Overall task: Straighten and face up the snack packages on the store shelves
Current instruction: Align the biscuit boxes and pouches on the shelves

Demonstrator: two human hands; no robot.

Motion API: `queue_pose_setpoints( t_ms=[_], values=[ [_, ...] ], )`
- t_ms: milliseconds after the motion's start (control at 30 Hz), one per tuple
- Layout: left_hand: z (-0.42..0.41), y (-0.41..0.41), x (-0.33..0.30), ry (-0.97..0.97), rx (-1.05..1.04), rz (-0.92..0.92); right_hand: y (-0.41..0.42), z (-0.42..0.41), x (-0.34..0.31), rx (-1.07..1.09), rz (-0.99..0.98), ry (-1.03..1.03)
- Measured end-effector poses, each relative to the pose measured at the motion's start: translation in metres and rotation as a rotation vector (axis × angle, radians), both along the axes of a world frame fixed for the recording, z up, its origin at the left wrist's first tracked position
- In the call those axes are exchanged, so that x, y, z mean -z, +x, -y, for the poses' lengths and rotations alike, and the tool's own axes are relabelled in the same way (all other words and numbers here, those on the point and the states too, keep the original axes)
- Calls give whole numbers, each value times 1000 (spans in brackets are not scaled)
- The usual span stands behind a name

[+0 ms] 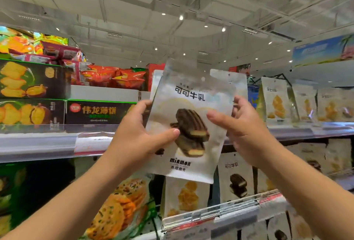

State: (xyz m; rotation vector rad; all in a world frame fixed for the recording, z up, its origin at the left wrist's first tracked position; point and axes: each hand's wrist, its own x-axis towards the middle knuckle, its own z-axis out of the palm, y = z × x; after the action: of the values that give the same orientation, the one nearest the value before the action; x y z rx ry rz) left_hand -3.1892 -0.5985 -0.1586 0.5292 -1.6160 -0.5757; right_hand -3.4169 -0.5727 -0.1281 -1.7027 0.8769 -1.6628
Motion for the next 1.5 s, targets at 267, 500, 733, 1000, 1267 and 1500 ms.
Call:
queue_pose_setpoints(
  t_ms=[267,500,733,1000,1267,1500],
  values=[
    [7,-59,-21,-274,-188,-13,-47,-4,-109,421,-905,-493],
    [24,-28,-50,-271,-380,166,-34,27,-157,508,-920,-693],
    [40,11,-40,-254,-996,851,-30,56,-170,563,-998,-673],
    [50,26,-23,-421,-1144,959,-7,86,-172,638,-1090,-590],
    [58,28,-15,-477,-1163,885,10,117,-160,667,-1134,-544],
    [57,27,-15,-452,-1172,901,11,116,-148,685,-1163,-492]
  ],
)
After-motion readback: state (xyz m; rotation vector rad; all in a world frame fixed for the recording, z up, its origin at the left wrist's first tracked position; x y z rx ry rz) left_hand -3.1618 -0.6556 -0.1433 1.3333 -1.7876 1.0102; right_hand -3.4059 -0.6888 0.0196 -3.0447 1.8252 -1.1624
